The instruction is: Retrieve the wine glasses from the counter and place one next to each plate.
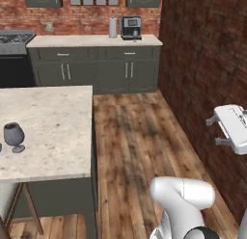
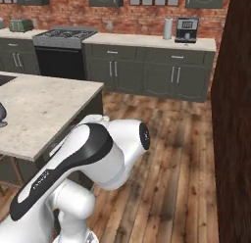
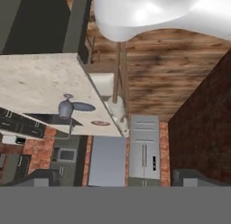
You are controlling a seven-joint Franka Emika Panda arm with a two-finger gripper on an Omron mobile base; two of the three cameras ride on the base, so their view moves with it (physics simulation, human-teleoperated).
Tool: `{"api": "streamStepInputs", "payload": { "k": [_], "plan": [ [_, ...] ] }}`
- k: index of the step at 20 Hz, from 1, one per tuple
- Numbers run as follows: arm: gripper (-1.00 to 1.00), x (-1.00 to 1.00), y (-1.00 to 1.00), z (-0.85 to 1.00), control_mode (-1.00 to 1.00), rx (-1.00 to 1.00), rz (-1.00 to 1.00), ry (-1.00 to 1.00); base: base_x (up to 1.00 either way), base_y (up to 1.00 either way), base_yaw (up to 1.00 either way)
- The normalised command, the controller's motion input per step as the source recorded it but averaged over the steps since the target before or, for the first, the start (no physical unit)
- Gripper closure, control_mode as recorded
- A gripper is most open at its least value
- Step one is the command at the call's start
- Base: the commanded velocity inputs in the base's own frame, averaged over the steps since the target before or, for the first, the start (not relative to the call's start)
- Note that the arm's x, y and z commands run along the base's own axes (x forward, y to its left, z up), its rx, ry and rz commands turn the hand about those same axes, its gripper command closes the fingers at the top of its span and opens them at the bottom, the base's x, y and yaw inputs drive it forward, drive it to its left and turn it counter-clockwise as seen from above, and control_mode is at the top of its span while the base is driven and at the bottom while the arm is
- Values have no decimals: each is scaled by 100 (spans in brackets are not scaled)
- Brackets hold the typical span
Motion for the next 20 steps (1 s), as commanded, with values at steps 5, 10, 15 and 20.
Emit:
{"api": "streamStepInputs", "payload": {
  "k": [5,10,15,20],
  "plan": [
    [-100,0,0,0,100,0,0,0,100,-84,-5],
    [-100,0,0,0,100,0,0,0,100,-35,-19],
    [-100,0,0,0,100,0,0,0,100,-20,-21],
    [-100,0,0,0,100,0,0,0,100,-1,-18]
  ]
}}
